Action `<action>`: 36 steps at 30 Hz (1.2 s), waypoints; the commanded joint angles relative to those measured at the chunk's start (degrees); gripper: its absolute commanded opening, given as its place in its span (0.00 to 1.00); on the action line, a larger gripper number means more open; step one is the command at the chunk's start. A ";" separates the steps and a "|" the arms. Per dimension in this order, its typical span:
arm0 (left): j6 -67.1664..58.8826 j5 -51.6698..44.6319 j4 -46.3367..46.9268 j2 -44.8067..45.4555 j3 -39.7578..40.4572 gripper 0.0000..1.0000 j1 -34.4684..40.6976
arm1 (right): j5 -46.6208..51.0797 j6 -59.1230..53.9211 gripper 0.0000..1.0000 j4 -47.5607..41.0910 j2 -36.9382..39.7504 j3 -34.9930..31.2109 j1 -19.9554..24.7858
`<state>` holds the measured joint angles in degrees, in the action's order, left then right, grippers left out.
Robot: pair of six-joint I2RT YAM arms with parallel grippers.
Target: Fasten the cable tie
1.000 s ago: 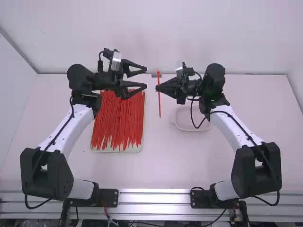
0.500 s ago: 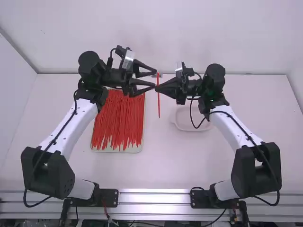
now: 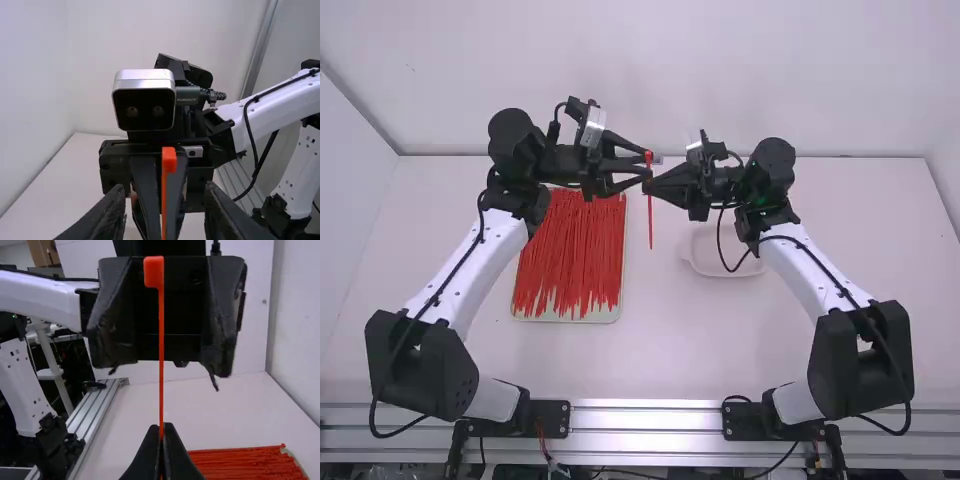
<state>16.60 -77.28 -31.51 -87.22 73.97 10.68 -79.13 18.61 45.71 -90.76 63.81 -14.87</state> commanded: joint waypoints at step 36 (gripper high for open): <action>15.21 1.64 5.77 -0.61 18.88 0.02 -3.82 | -4.81 -3.08 0.66 -0.02 -0.24 -1.97 0.26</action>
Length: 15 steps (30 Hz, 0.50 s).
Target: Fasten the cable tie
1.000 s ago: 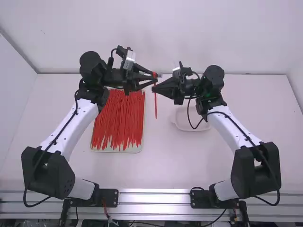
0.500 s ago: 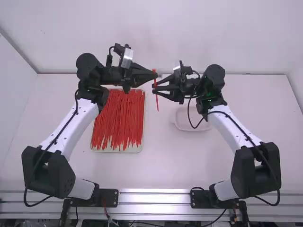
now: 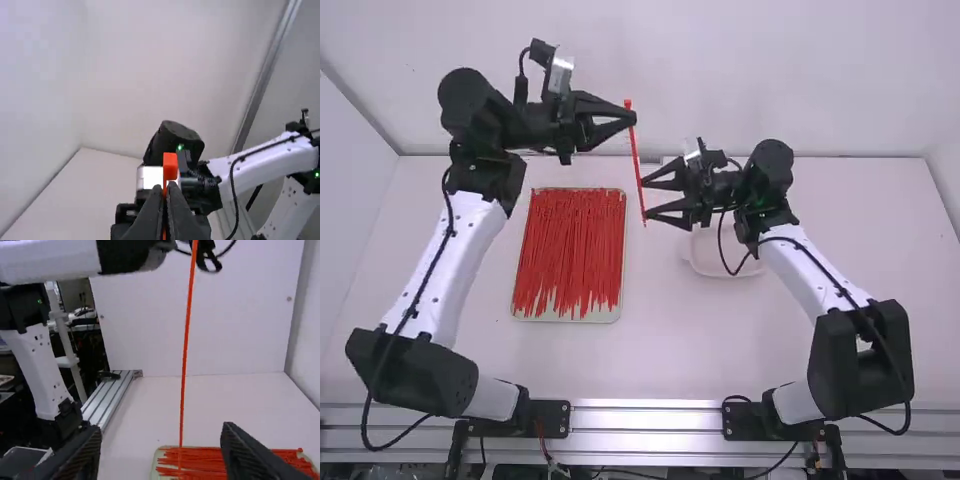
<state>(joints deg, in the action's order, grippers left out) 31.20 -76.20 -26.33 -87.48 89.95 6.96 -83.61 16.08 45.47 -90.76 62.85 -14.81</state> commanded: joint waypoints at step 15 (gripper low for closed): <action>6.97 0.76 -1.90 -1.84 7.69 0.02 0.52 | -0.35 -3.08 0.56 0.66 -0.26 -3.30 -2.34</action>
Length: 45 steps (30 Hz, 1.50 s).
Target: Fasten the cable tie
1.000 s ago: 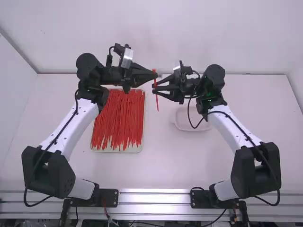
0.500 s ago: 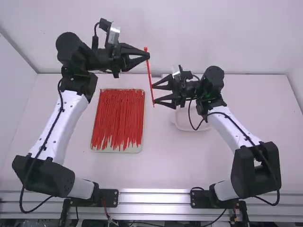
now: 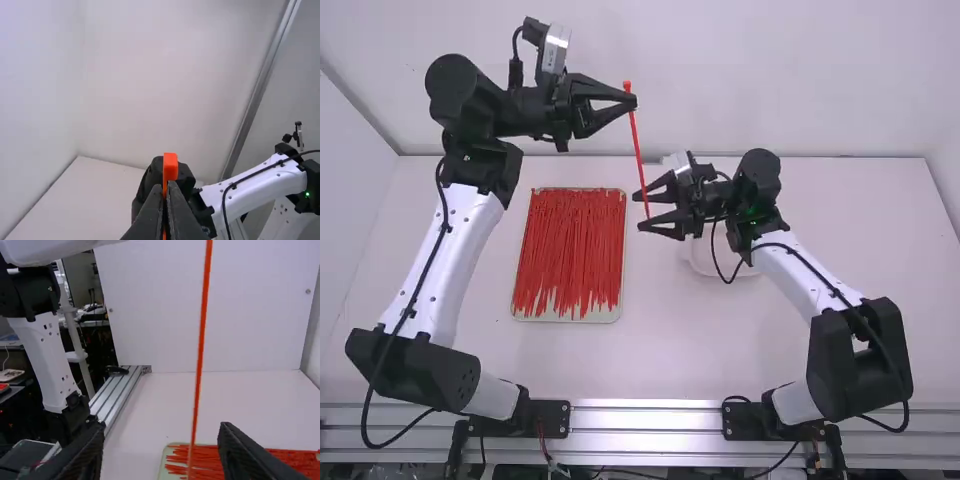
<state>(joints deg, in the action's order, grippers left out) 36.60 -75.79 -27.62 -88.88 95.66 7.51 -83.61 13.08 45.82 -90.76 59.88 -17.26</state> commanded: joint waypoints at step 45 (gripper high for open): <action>-33.03 20.44 28.22 -4.59 1.79 0.99 -0.37 | 66.25 -15.89 0.00 -27.10 -0.22 2.23 1.97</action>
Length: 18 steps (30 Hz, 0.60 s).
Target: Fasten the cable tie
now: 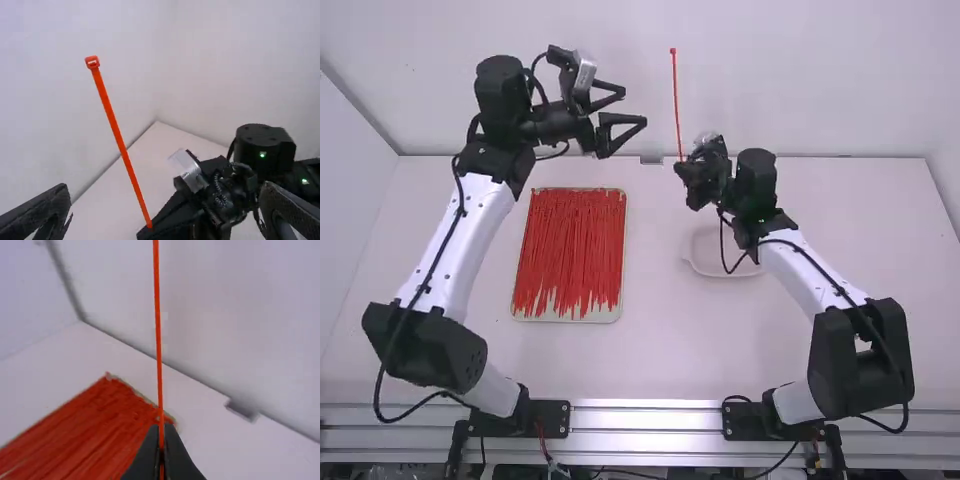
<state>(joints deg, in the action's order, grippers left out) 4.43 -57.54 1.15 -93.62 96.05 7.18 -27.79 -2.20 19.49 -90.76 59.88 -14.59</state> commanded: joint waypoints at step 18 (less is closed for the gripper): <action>12.50 8.20 -9.14 0.15 1.40 0.99 0.33 | 73.75 -0.85 0.00 -15.34 1.70 11.96 -20.63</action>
<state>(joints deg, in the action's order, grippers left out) 13.96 -50.24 -7.64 -93.65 96.05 7.40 29.65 -3.16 3.99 -90.56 70.15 -32.91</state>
